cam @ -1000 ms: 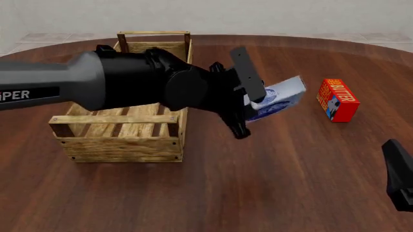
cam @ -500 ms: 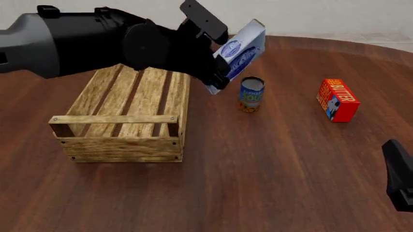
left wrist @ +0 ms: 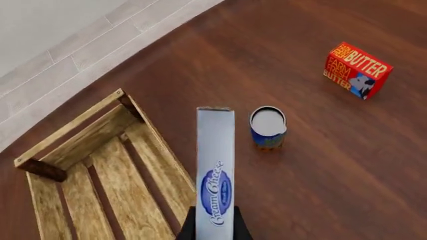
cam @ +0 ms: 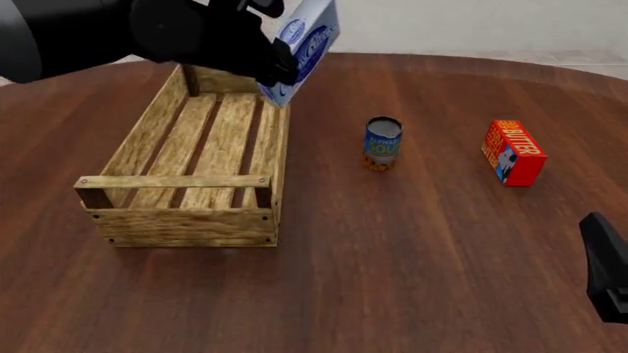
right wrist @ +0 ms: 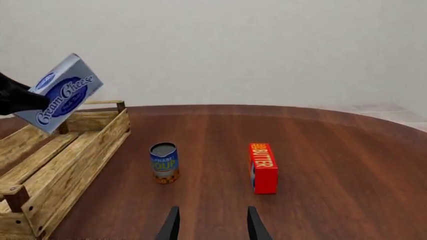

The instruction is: Pick up the cream cheese and put it in the tray.

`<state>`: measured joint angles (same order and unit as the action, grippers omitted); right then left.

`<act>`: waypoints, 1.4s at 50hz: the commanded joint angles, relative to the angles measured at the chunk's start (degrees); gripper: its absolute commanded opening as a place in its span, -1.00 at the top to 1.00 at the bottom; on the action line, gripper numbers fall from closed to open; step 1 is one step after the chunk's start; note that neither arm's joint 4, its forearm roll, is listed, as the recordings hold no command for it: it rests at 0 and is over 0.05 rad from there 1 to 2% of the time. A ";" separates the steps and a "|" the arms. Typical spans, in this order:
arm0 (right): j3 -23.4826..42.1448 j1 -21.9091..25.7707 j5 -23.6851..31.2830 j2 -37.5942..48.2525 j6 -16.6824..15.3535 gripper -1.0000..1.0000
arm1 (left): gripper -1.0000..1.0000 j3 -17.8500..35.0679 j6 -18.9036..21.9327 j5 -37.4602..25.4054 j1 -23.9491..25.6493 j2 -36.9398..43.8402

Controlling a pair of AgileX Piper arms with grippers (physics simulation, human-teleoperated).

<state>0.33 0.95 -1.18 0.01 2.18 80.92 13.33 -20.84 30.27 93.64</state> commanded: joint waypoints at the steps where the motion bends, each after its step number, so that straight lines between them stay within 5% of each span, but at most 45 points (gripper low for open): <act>1: 0.24 0.13 0.23 0.00 -0.01 -1.00 | 1.00 1.37 -0.72 -0.17 -5.58 1.02; 33: -0.28 0.26 -0.23 0.00 0.11 -1.00 | 1.00 -2.76 3.27 5.10 -17.45 10.21; 42: -0.24 0.22 -0.10 0.00 0.10 -1.00 | 1.00 -4.87 6.31 6.87 -18.39 12.13; 70: -0.17 0.13 0.26 0.00 0.24 -1.00 | 1.00 -7.94 4.28 10.39 -17.92 16.92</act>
<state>0.10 1.07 -1.08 0.01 2.41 73.98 16.97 -12.18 12.68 109.38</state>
